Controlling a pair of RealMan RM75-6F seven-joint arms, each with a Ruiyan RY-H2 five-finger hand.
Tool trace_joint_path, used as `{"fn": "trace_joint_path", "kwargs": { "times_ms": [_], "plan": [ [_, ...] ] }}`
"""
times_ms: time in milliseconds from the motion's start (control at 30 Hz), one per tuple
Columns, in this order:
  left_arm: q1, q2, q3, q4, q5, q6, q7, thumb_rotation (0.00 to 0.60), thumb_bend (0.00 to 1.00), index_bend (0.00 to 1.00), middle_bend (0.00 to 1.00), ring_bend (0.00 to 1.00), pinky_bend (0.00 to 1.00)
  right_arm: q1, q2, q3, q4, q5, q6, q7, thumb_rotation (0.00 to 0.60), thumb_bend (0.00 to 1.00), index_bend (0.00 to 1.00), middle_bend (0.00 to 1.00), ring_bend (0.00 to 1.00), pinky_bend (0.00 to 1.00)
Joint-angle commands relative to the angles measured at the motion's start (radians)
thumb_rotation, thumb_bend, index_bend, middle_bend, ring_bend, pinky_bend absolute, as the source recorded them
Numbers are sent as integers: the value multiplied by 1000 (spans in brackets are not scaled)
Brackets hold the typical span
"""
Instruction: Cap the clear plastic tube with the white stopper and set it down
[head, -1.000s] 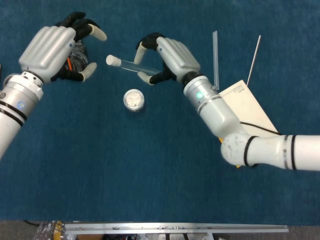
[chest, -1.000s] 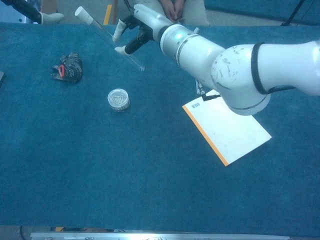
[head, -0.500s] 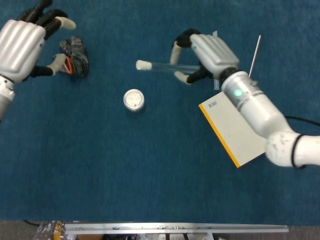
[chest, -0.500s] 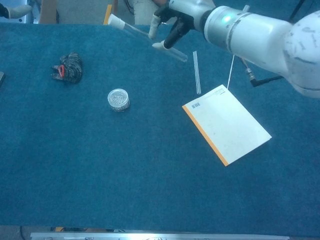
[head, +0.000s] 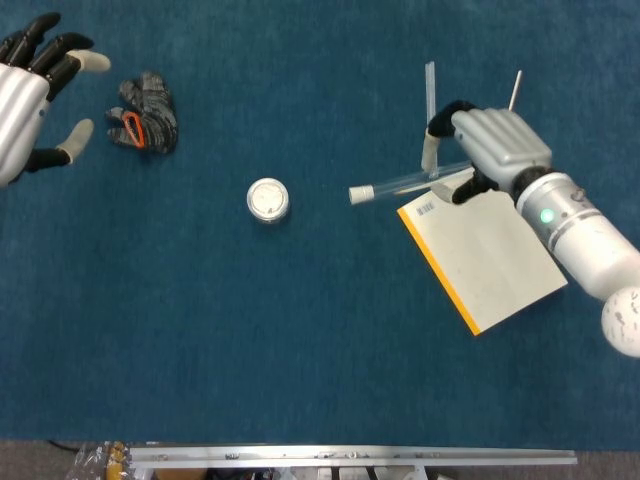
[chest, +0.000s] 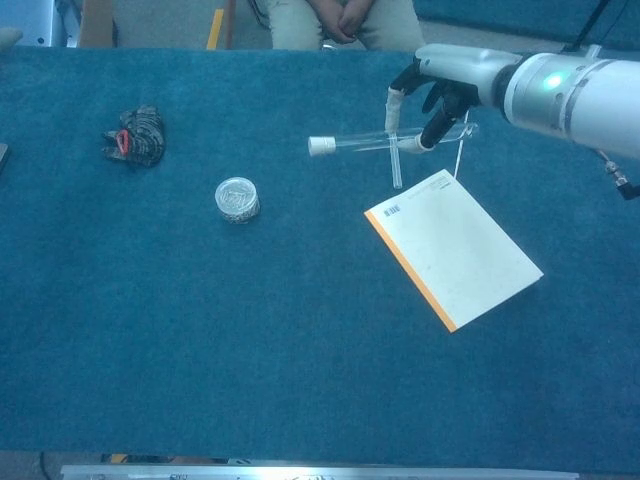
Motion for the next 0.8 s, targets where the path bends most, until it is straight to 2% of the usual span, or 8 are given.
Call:
{"fn": "trace_joint_path", "kwargs": {
  "times_ms": [33,200,367,800],
  "plan": [
    [9,-9,5,9,14,11,-7,600,351,262,201,59,165,1,-42,-30,39,-20,10,-11,600,287,602,315,128,238],
    [21,-20,9,27,36,29,-21,600,351,262,201,59,165,9,-146,-61,132,-43,25,-22,600,287,602,315,128,238],
    [32,-25,10,45,51,45,-40,600,350,262,202,59,165,5,-243,-68,224,-71,20,-5,600,286,602,315,128,238],
    [45,-31,6,76,47,48,-62,600,351,262,202,59,165,-13,-381,-67,389,-193,7,29,600,287,598,295,120,211]
  ]
}}
